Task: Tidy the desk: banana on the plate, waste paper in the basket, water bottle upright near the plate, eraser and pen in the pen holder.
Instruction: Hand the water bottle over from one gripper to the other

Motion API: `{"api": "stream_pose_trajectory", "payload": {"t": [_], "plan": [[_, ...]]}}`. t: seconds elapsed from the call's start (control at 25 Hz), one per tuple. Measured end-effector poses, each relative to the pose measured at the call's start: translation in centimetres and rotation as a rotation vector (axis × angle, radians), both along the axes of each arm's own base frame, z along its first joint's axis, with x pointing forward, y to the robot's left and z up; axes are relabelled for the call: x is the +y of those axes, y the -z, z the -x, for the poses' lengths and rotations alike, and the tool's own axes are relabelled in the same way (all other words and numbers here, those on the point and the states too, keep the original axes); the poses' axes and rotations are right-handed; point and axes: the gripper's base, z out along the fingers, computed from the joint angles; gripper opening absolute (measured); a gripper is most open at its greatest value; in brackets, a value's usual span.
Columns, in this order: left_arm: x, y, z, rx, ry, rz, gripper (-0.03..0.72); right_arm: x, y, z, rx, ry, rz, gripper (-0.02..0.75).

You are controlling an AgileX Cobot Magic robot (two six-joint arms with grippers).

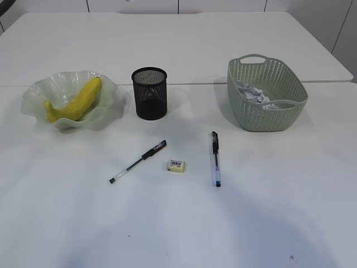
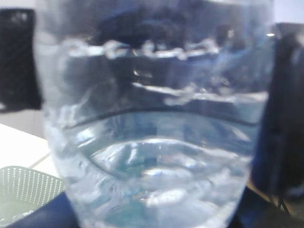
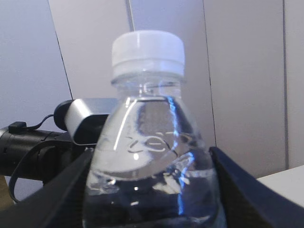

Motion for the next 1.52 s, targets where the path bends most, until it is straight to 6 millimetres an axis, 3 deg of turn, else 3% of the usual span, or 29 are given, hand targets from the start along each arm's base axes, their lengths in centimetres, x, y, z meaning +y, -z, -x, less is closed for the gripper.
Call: {"api": "stream_pose_trajectory", "payload": {"t": [1.16, 1.52], "plan": [[0.4, 0.4, -1.0, -0.007, -0.120, -0.054, 0.342, -0.1, -0.6, -0.9, 0.216, 0.093, -0.098, 0.553], [3.1, 0.6, -2.4, -0.002, -0.234, -0.065, 0.342, -0.3, -0.5, -1.4, 0.224, 0.149, -0.101, 0.553]]}}
